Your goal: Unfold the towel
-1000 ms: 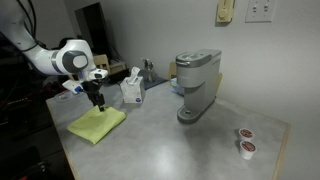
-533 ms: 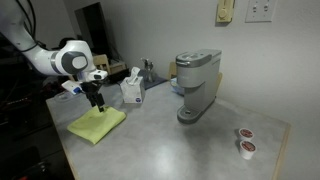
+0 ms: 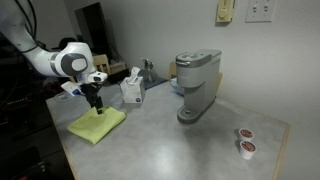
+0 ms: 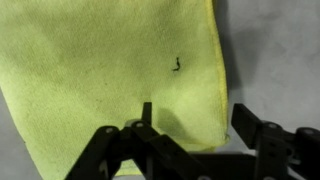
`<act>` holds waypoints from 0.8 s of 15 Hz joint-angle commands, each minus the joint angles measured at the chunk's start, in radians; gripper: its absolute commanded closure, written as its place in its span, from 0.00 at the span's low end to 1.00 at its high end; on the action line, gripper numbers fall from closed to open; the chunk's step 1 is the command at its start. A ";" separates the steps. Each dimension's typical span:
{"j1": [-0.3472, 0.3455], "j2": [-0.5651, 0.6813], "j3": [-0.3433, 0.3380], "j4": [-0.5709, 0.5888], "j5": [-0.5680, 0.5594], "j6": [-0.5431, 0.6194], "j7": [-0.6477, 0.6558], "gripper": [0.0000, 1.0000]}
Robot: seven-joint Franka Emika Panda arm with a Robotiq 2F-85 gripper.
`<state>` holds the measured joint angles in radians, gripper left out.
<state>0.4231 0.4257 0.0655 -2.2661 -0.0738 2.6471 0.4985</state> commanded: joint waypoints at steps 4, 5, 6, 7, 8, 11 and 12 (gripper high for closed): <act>-0.033 -0.009 0.025 -0.014 0.030 -0.012 -0.041 0.66; -0.034 -0.009 0.027 -0.014 0.031 -0.013 -0.043 0.73; -0.034 -0.010 0.027 -0.014 0.030 -0.014 -0.044 0.79; -0.035 -0.011 0.028 -0.014 0.030 -0.015 -0.044 0.89; -0.035 -0.012 0.028 -0.015 0.029 -0.017 -0.045 0.95; -0.037 -0.018 0.029 -0.017 0.030 -0.020 -0.050 1.00; -0.039 -0.022 0.030 -0.018 0.031 -0.021 -0.051 1.00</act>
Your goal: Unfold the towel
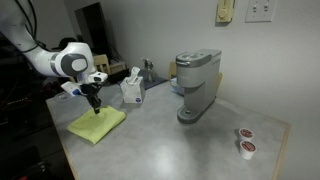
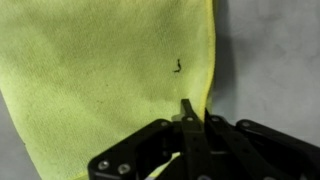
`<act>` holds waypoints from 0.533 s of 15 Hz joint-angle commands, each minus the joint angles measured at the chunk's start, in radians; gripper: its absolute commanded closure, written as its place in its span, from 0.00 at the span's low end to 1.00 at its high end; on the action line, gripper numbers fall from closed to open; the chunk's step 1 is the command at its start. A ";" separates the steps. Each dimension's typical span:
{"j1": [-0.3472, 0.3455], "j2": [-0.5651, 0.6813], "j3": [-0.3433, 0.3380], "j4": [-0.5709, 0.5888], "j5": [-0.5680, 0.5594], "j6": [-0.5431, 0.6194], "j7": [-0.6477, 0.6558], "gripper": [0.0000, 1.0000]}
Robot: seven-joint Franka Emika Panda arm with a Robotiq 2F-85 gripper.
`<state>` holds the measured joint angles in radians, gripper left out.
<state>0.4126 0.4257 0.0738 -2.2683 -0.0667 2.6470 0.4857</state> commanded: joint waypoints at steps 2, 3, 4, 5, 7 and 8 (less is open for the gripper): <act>-0.035 -0.033 0.027 -0.021 0.031 -0.025 -0.047 0.99; -0.039 -0.041 0.030 -0.026 0.034 -0.027 -0.052 0.99; -0.047 -0.051 0.037 -0.031 0.045 -0.033 -0.065 0.99; -0.059 -0.062 0.047 -0.037 0.061 -0.037 -0.084 0.99; -0.094 -0.090 0.076 -0.052 0.108 -0.052 -0.145 0.99; -0.115 -0.105 0.093 -0.057 0.138 -0.065 -0.187 0.99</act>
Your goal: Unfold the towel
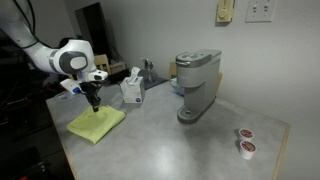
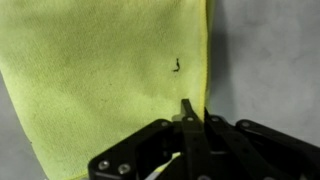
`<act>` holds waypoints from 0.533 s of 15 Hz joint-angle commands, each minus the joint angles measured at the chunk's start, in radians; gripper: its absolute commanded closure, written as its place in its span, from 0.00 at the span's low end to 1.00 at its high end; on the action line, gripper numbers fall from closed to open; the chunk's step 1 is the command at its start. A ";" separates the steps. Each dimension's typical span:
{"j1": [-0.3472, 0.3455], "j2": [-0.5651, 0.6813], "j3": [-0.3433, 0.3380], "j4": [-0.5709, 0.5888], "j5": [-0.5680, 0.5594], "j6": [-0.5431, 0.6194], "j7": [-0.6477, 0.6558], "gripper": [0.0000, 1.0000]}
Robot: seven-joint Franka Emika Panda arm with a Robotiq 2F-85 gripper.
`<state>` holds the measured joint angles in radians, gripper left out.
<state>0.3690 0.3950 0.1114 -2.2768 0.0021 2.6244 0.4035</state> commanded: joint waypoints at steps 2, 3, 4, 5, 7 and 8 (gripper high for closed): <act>-0.105 -0.108 0.075 -0.062 0.114 -0.073 -0.164 0.99; -0.121 -0.125 0.082 -0.068 0.135 -0.089 -0.194 0.99; -0.133 -0.140 0.082 -0.074 0.147 -0.104 -0.213 0.99; -0.144 -0.155 0.082 -0.080 0.160 -0.117 -0.231 0.99; -0.168 -0.181 0.076 -0.095 0.180 -0.140 -0.274 0.99; -0.179 -0.193 0.072 -0.101 0.189 -0.153 -0.290 0.99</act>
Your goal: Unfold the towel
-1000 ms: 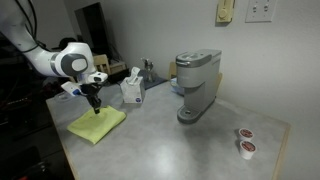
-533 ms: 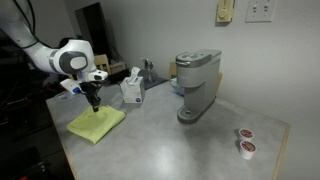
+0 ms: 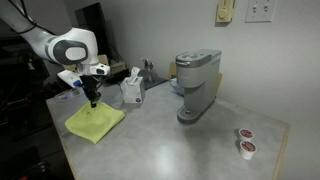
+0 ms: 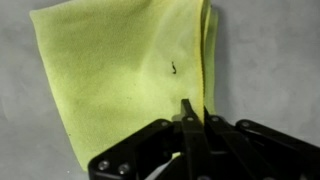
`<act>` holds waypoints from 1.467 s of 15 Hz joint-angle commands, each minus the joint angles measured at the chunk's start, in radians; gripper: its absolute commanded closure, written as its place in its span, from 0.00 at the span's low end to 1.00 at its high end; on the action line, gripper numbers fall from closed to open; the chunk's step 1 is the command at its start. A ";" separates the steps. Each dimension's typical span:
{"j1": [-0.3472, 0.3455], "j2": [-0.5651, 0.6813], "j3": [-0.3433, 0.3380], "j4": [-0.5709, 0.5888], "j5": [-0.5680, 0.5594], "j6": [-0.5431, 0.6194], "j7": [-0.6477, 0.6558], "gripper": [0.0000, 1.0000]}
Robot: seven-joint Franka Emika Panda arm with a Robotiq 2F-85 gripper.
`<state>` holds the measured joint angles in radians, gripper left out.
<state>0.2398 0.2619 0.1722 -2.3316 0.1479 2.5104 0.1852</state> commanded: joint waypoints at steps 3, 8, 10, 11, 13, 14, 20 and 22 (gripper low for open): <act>-0.092 -0.085 0.008 -0.067 0.087 -0.074 -0.157 0.99; -0.147 -0.106 -0.012 -0.074 0.107 -0.205 -0.334 0.99; -0.160 -0.110 -0.026 -0.072 0.088 -0.260 -0.379 0.99; -0.166 -0.109 -0.033 -0.069 0.077 -0.291 -0.403 0.99; -0.174 -0.109 -0.049 -0.065 0.055 -0.333 -0.424 0.99; -0.177 -0.109 -0.056 -0.063 0.047 -0.349 -0.431 0.99; -0.181 -0.121 -0.101 -0.067 0.007 -0.311 -0.345 0.99; -0.177 -0.130 -0.112 -0.072 -0.009 -0.279 -0.282 0.99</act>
<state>0.0706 0.1658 0.0699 -2.3826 0.1677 2.1963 -0.1674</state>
